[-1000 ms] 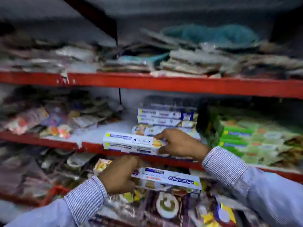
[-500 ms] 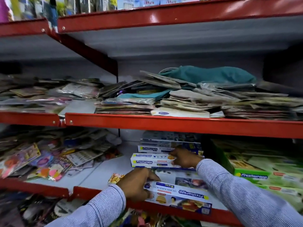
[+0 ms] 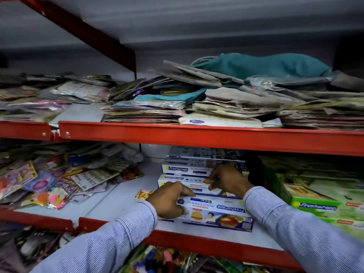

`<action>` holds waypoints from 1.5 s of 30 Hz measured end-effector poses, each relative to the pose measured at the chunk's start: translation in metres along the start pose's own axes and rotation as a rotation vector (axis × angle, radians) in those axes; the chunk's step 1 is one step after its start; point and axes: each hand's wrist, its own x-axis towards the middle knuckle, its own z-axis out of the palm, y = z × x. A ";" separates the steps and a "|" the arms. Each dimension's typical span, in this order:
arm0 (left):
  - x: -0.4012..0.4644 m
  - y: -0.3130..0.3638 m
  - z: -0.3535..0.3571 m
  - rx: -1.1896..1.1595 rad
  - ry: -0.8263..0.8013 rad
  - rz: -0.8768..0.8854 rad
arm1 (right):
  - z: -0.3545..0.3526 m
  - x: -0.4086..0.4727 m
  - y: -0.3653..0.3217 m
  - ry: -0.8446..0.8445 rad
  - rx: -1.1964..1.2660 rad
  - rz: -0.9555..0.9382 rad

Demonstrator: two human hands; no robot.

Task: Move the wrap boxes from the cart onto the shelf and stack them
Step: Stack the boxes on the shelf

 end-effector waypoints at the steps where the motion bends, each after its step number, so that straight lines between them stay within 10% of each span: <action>1: 0.006 0.001 0.000 -0.010 0.014 0.002 | -0.003 -0.001 -0.001 0.004 0.001 -0.015; 15: 0.040 -0.004 0.046 0.217 0.424 0.155 | -0.006 -0.047 0.016 -0.116 -0.087 -0.017; 36: -0.010 0.003 0.064 0.394 0.348 -0.029 | 0.017 -0.097 -0.009 0.147 -0.308 -0.051; 45: -0.161 0.000 0.173 0.422 0.310 -0.004 | 0.149 -0.246 -0.028 0.330 -0.291 -0.047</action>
